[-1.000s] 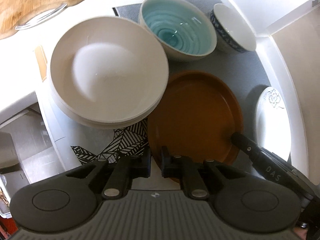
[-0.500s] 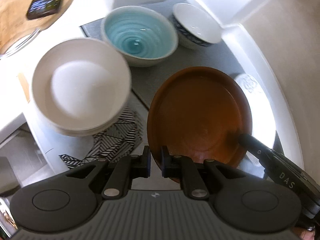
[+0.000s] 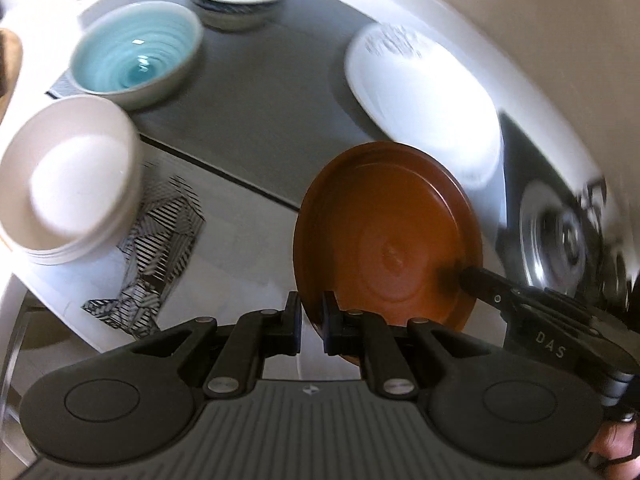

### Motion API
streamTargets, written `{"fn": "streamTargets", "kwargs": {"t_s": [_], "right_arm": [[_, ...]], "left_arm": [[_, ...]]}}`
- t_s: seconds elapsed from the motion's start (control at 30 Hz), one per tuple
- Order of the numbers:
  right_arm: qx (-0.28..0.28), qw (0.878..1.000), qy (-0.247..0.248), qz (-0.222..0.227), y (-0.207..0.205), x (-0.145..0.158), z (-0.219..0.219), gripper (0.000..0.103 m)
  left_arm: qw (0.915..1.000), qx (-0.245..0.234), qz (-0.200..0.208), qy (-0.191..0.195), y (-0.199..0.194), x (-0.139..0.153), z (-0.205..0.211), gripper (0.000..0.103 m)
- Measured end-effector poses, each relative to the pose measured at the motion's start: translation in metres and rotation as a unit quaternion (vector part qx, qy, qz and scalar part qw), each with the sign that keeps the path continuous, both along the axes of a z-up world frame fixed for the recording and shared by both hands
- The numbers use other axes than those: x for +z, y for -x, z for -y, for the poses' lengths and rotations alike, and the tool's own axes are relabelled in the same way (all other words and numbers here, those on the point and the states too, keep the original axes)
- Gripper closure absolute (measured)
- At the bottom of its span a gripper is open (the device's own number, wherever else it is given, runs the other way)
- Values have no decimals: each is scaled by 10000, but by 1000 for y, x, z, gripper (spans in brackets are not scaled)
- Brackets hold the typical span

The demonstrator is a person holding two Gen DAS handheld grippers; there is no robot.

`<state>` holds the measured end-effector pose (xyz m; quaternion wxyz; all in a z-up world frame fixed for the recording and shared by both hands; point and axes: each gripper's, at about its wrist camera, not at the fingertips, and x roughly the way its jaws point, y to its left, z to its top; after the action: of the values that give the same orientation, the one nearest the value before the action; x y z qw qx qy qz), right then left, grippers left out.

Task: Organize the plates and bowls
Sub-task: 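Close the left gripper on the orange plate rim while the right gripper grasps it too, then carry the orange plate with both grippers and lower it onto the white square plate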

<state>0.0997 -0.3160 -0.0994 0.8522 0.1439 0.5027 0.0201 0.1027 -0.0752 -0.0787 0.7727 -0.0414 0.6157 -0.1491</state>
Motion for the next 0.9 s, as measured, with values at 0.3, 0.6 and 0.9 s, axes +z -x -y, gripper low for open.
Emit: {"fn": "streamTargets", "kwargs": {"t_s": [0.3,0.6,0.9], "right_arm": [[-358,9992,142,-58,27,-6,4,87],[-691,9967,409,77,35,13,2,26],[-824,9960,316,-110,38,17,4,21]], "left_arm": [[9988,-446,-41,-217,13,-9,18,92],[9959,-657,518,-335,19,8,26,12],[9916,-818,839,-543,24,20,32,4]]}}
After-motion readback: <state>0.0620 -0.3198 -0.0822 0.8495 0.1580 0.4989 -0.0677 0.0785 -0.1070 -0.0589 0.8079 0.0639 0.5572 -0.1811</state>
